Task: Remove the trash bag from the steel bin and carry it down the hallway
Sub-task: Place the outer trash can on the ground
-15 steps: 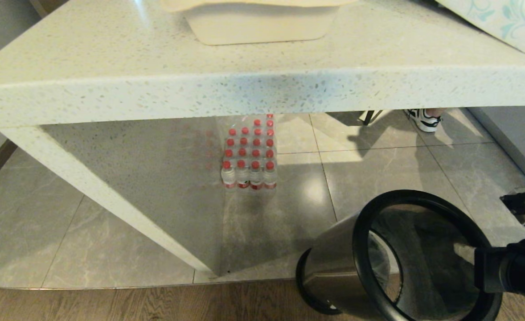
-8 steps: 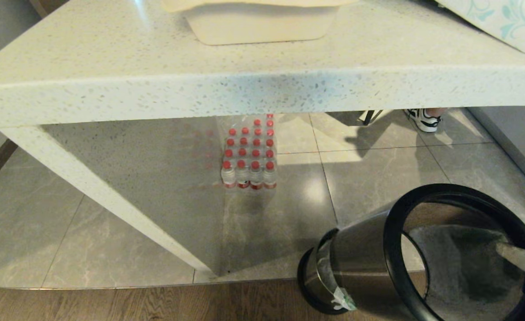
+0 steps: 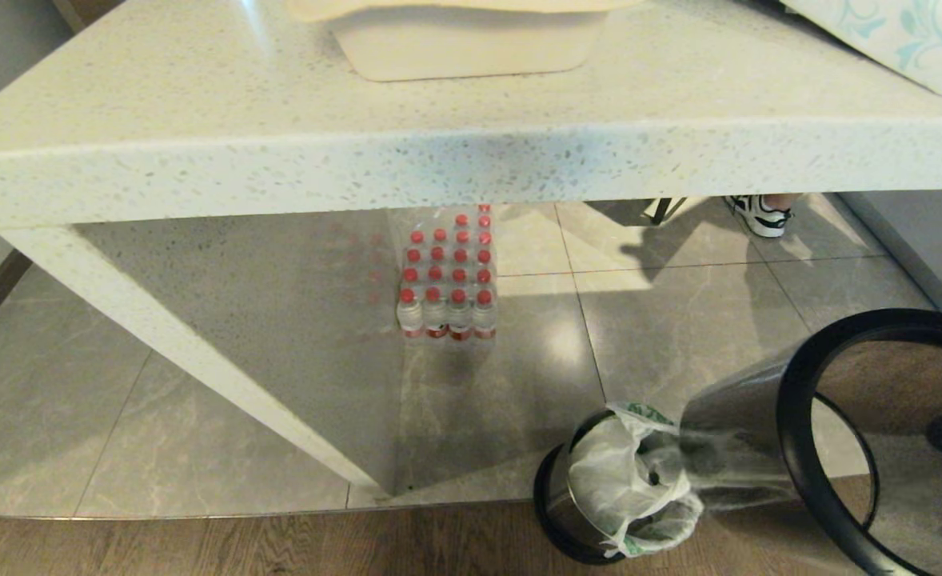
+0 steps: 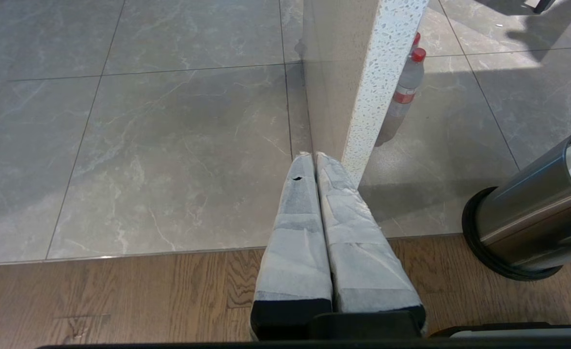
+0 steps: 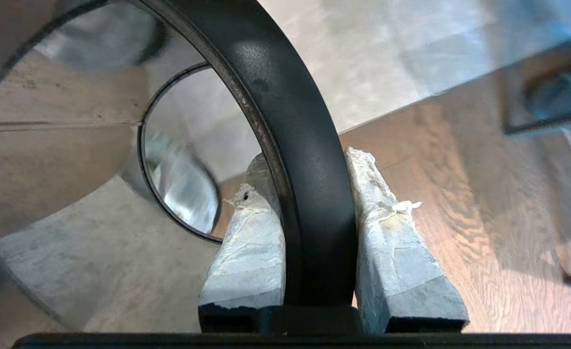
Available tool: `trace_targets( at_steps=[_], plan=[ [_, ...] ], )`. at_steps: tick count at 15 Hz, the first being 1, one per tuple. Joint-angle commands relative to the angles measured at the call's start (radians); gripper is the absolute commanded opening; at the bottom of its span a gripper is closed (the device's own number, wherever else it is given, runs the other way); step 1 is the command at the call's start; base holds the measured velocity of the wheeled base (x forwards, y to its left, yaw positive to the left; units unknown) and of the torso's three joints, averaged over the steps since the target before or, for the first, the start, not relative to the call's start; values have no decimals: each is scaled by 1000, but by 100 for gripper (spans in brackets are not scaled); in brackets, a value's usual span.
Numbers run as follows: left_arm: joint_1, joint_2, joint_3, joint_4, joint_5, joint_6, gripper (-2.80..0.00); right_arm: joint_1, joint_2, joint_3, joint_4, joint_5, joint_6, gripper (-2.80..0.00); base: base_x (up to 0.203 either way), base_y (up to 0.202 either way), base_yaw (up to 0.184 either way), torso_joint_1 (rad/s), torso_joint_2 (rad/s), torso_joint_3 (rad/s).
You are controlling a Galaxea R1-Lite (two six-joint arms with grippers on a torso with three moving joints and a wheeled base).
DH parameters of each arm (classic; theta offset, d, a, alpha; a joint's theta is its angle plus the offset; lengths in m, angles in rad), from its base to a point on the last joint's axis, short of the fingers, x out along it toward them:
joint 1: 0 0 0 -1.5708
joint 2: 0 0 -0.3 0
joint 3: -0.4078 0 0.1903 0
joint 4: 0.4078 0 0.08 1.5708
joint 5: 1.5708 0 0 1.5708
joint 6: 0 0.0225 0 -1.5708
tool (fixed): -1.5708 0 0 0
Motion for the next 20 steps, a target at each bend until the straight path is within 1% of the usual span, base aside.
trace_targets(
  at_steps=[1, 3, 6, 7, 10, 12, 15, 17, 20],
  plan=[
    [0, 0, 0, 0, 0, 0, -280, -75, 1, -3, 2, -9, 18, -280, 0, 0, 0, 0, 0, 0],
    [0, 0, 0, 0, 0, 0, -280, -142, 41, -33, 2, -15, 60, -280, 0, 0, 0, 0, 0, 0],
    [0, 0, 0, 0, 0, 0, -280, -250, 167, -42, -11, -24, 84, -280, 0, 0, 0, 0, 0, 0],
    [0, 0, 0, 0, 0, 0, -280, -283, 224, -43, -28, -24, 107, -280, 0, 0, 0, 0, 0, 0],
    [0, 0, 0, 0, 0, 0, -280, -343, 412, -45, -121, -22, 178, -280, 0, 0, 0, 0, 0, 0],
    [0, 0, 0, 0, 0, 0, -280, -390, 553, -47, -223, -14, 198, -280, 0, 0, 0, 0, 0, 0],
    [0, 0, 0, 0, 0, 0, -280, -458, 797, -85, -415, 7, 210, -280, 0, 0, 0, 0, 0, 0],
    [0, 0, 0, 0, 0, 0, -280, -539, 947, -122, -548, 60, 208, -280, 0, 0, 0, 0, 0, 0],
    [0, 0, 0, 0, 0, 0, -280, -658, 1148, -181, -692, 146, 206, -280, 0, 0, 0, 0, 0, 0]
  ],
)
